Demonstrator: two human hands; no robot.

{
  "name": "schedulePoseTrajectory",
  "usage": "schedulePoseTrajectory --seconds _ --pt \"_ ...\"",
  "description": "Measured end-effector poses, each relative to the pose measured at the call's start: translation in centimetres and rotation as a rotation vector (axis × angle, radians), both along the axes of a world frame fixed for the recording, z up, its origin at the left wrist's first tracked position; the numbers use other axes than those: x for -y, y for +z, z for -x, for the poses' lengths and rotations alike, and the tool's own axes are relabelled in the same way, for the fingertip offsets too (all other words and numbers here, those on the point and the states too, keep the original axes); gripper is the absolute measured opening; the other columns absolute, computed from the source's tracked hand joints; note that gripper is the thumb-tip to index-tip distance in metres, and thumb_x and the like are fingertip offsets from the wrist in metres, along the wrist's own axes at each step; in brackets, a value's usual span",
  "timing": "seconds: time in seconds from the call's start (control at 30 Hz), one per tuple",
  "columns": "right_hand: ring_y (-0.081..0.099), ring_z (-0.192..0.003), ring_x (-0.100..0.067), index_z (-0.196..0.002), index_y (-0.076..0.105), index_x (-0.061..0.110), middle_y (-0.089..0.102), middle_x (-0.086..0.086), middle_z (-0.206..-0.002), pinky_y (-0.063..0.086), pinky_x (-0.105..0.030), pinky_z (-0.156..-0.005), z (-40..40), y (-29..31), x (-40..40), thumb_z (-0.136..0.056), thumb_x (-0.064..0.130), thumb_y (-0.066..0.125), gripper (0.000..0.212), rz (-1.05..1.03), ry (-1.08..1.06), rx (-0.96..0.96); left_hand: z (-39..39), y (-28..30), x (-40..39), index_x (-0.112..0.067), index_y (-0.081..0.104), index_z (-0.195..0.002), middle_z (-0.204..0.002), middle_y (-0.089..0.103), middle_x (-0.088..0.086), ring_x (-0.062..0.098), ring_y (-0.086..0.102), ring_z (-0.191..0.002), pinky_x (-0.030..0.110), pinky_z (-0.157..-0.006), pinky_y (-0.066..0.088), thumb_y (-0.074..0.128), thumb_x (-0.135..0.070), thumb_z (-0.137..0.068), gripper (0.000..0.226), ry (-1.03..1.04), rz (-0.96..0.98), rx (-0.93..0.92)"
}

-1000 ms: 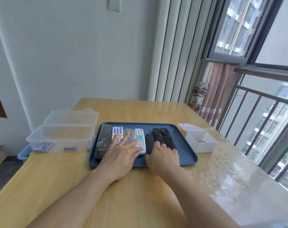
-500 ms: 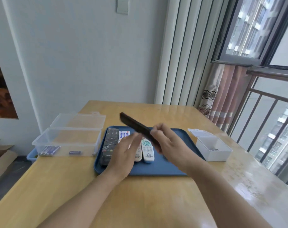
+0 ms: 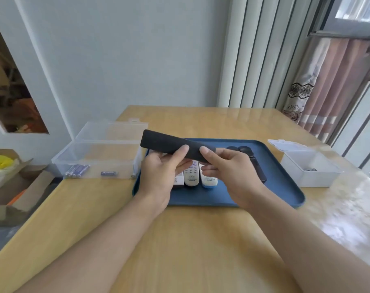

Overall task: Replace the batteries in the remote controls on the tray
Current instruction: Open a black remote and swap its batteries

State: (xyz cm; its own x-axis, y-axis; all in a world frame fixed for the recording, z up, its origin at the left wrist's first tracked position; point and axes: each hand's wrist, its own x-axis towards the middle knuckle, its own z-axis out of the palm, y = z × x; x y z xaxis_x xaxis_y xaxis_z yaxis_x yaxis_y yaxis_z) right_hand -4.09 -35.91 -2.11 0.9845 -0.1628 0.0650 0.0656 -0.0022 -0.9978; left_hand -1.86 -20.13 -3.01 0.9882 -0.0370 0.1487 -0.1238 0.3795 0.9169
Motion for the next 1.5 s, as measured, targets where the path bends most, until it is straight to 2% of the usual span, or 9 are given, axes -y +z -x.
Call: schedulePoseTrajectory --seconds 0.2,0.6,0.77,0.9,1.0,1.1,1.27,1.4,1.5 --pt "0.075 -0.078 -0.014 -0.098 0.078 0.013 0.078 -0.008 -0.091 0.055 -0.046 -0.098 0.7 -0.5 -0.3 -0.088 0.044 0.073 0.033 0.040 -0.018 -0.011 0.2 -0.1 -0.1 0.011 0.062 -0.116 -0.105 0.075 0.020 0.032 0.075 -0.097 0.032 -0.084 0.060 0.067 -0.005 -0.094 0.028 -0.029 -0.020 0.030" --pt "0.077 -0.078 -0.018 -0.100 0.077 0.016 0.079 -0.003 -0.085 0.058 -0.044 -0.092 1.5 -0.2 -1.3 -0.089 0.039 0.074 0.026 0.082 -0.072 0.005 0.5 -0.1 -0.4 0.006 0.070 -0.104 -0.093 0.078 0.012 0.026 0.076 -0.093 0.031 -0.082 0.061 0.076 -0.002 -0.086 0.020 0.064 -0.084 0.063" --pt "0.076 -0.074 -0.012 -0.105 0.077 0.013 0.079 0.003 -0.082 0.061 -0.026 -0.078 1.8 0.6 -1.3 -0.079 0.036 0.084 0.036 0.059 -0.192 0.032 0.8 0.1 -0.2 -0.006 0.073 -0.098 -0.089 0.080 0.004 0.019 0.077 -0.088 0.030 -0.081 0.061 0.076 -0.009 -0.089 0.009 0.214 -0.250 0.252" --pt "0.075 -0.068 -0.013 -0.097 0.078 0.014 0.077 -0.001 -0.073 0.053 -0.014 -0.063 2.4 2.1 -0.3 -0.080 0.033 0.083 0.026 0.069 -0.167 0.057 0.5 0.6 -0.6 -0.003 0.065 -0.107 -0.097 0.078 0.008 0.024 0.076 -0.095 0.033 -0.082 0.062 0.065 -0.011 -0.098 0.012 0.273 -0.137 0.236" --pt "0.071 -0.059 -0.015 -0.094 0.075 0.013 0.074 -0.005 -0.067 0.054 -0.022 -0.057 3.0 3.2 0.6 -0.077 0.032 0.085 0.028 0.271 0.008 0.006 -0.5 0.7 -1.8 -0.017 0.060 -0.098 -0.091 0.075 0.009 0.036 0.075 -0.087 0.045 -0.071 0.057 0.056 -0.035 -0.102 0.018 0.333 -0.101 0.097" --pt "0.065 -0.054 -0.017 -0.088 0.068 0.016 0.073 -0.005 -0.066 0.051 -0.029 -0.051 3.5 3.3 0.4 -0.071 0.039 0.089 0.034 0.594 0.218 -0.072 -0.4 1.1 -2.1 -0.016 0.053 -0.098 -0.083 0.071 0.009 0.029 0.072 -0.064 0.045 -0.063 0.060 0.044 -0.034 -0.108 0.023 0.258 -0.027 -0.007" --pt "0.059 -0.056 0.000 -0.082 0.065 0.031 0.071 0.009 -0.071 0.046 -0.024 -0.055 3.9 2.4 -0.2 -0.070 0.058 0.083 0.035 1.036 0.331 -0.142 -0.1 1.6 -1.6 -0.014 0.056 -0.114 -0.073 0.071 0.001 0.016 0.063 -0.053 0.031 -0.052 0.058 0.041 -0.036 -0.109 0.027 0.102 0.013 -0.068" --pt "0.055 -0.080 0.000 -0.085 0.064 0.036 0.062 0.012 -0.076 0.037 -0.026 -0.059 3.8 1.8 -0.3 -0.067 0.072 0.076 0.041 1.212 0.291 -0.137 0.1 1.8 -1.5 -0.009 0.058 -0.126 -0.080 0.074 0.005 0.019 0.068 -0.064 0.035 -0.067 0.064 0.045 -0.037 -0.107 0.036 -0.032 0.122 -0.169" --pt "0.054 -0.069 -0.001 -0.082 0.064 0.037 0.058 0.015 -0.070 0.032 -0.024 -0.055 3.8 2.0 -0.3 -0.064 0.076 0.074 0.044 1.206 0.214 -0.062 0.4 1.9 -1.4 -0.003 0.058 -0.124 -0.095 0.072 0.015 0.026 0.069 -0.073 0.041 -0.075 0.064 0.041 -0.036 -0.109 0.041 -0.111 0.200 -0.258"
